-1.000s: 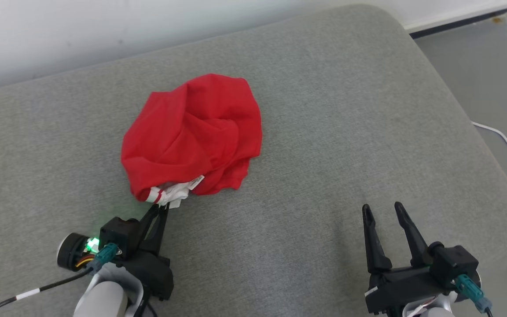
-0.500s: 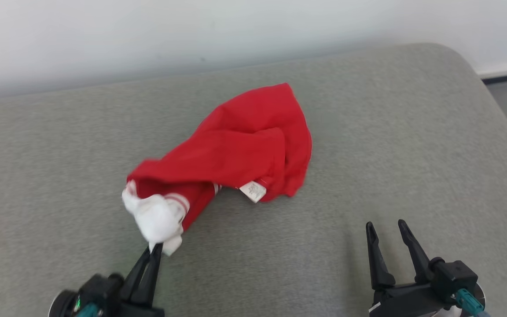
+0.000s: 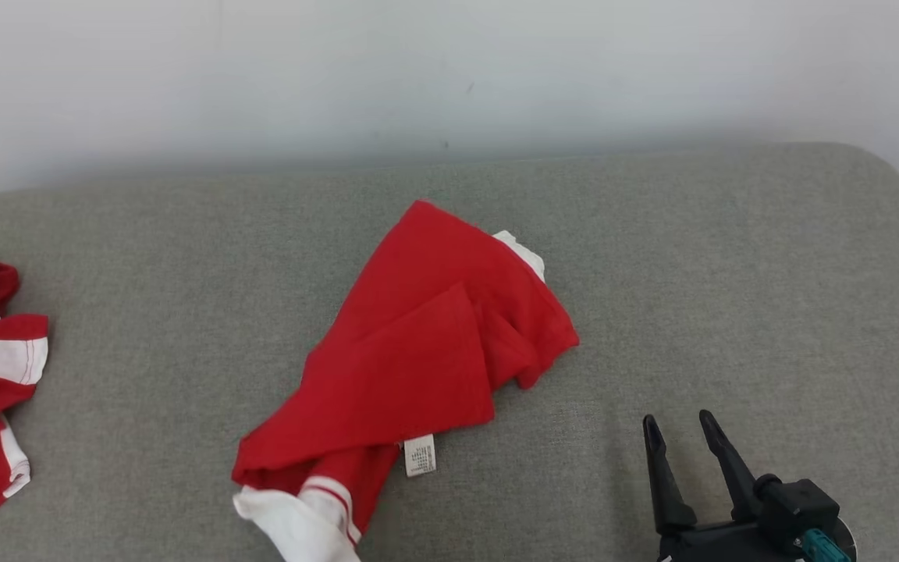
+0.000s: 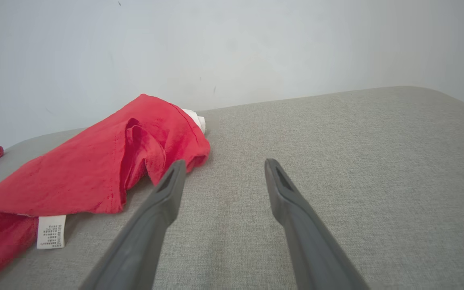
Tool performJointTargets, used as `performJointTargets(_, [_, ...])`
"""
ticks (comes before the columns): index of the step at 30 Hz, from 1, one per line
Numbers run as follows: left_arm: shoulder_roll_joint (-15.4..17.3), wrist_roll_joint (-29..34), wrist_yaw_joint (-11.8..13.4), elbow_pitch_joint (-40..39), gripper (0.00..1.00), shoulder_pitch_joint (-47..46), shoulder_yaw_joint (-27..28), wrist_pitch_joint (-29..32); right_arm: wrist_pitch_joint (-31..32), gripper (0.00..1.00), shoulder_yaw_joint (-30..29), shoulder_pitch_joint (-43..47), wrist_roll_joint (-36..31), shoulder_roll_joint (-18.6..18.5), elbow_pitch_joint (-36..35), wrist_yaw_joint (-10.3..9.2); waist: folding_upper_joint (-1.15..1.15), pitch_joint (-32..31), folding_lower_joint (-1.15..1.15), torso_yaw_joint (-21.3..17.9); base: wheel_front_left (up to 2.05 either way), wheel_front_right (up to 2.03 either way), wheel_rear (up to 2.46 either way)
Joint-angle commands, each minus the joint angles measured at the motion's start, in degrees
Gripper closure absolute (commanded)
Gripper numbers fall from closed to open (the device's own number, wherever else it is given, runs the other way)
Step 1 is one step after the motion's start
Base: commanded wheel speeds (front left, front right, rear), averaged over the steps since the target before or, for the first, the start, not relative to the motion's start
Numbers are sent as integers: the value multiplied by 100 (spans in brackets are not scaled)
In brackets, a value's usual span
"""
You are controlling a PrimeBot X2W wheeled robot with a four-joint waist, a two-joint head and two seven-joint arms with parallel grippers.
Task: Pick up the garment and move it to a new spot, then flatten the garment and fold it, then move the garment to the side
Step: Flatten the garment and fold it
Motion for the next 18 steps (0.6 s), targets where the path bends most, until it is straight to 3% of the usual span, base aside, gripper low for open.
performJointTargets(1, [-58, 1, 10, 84, 100, 72, -67, -46, -15, 0, -22, 42, -40, -8, 3, 20, 0, -4, 1, -18, 0, 0, 0])
performJointTargets(4, [-150, -24, -40, 382, 100, 72, -147, -101, -15, 0, -44, 65, -51, -4, 13, 20, 0, -18, 1, -33, 0, 0, 0])
performJointTargets(5, [-174, 20, -41, 456, 73, 22, -169, -116, -15, 0, -55, 72, -57, -5, 17, 20, 0, -27, 1, -35, 0, 0, 0])
performJointTargets(6, [-200, 56, -24, 503, 16, -46, -176, -145, -15, 0, -64, 79, -58, -6, 24, 20, 0, -39, 1, -33, 0, 0, 0])
performJointTargets(7, [-234, 56, -6, 527, 0, -106, -148, -178, -15, 0, -73, 86, -57, -6, 31, 20, 0, -55, 1, -29, 0, 0, 0])
performJointTargets(18, [-224, 230, 88, 86, 0, -370, 490, -315, -14, 0, -52, 111, -33, -5, 68, 20, 0, -164, 1, -44, 0, 0, 0])
